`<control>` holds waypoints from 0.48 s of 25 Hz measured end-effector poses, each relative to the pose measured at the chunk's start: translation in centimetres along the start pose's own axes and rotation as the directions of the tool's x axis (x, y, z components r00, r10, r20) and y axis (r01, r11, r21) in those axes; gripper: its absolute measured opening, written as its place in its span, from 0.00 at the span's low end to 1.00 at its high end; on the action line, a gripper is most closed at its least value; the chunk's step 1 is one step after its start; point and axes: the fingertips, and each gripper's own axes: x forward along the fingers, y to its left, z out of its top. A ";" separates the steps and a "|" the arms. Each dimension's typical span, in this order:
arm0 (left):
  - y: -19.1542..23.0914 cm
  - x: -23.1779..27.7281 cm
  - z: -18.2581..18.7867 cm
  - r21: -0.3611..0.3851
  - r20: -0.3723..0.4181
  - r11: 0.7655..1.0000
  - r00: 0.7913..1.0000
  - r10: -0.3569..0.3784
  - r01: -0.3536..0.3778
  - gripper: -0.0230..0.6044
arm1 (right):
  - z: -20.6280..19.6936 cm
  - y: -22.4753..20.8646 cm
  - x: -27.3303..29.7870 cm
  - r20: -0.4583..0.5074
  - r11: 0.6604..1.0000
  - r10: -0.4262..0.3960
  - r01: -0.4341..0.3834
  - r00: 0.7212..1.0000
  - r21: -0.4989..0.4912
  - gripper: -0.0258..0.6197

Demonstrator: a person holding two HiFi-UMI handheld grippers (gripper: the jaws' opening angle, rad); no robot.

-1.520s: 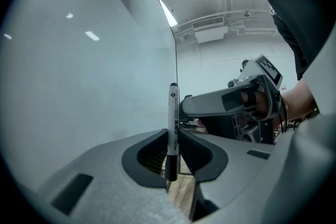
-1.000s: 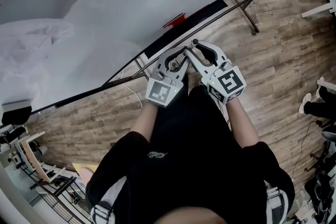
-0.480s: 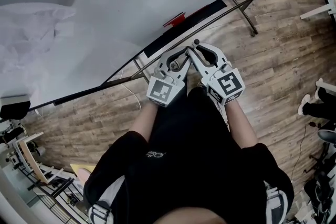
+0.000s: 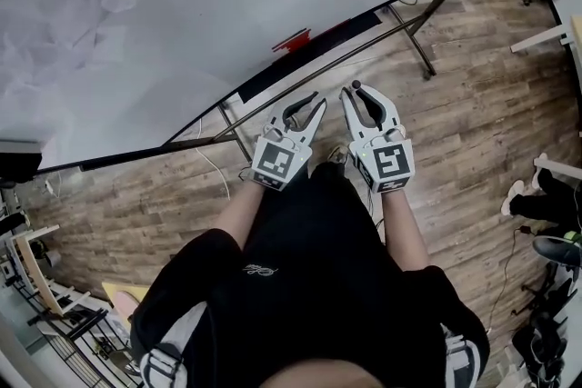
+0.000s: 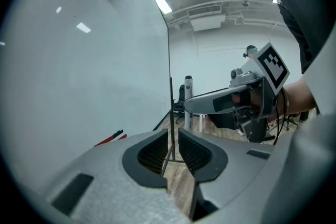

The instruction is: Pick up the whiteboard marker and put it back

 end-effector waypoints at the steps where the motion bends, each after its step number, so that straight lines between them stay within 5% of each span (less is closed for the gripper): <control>1: -0.3 0.1 0.0 -0.004 0.001 1.000 1.000 -0.003 0.003 0.13 | -0.3 -0.3 -0.4 -0.006 1.000 -0.011 0.011 1.000 0.005 0.13; 12: 1.8 3.1 -1.6 -0.035 -0.084 0.999 0.996 -0.004 0.001 0.05 | -0.9 -2.5 1.3 -0.068 0.996 -0.082 0.080 0.994 -0.034 0.13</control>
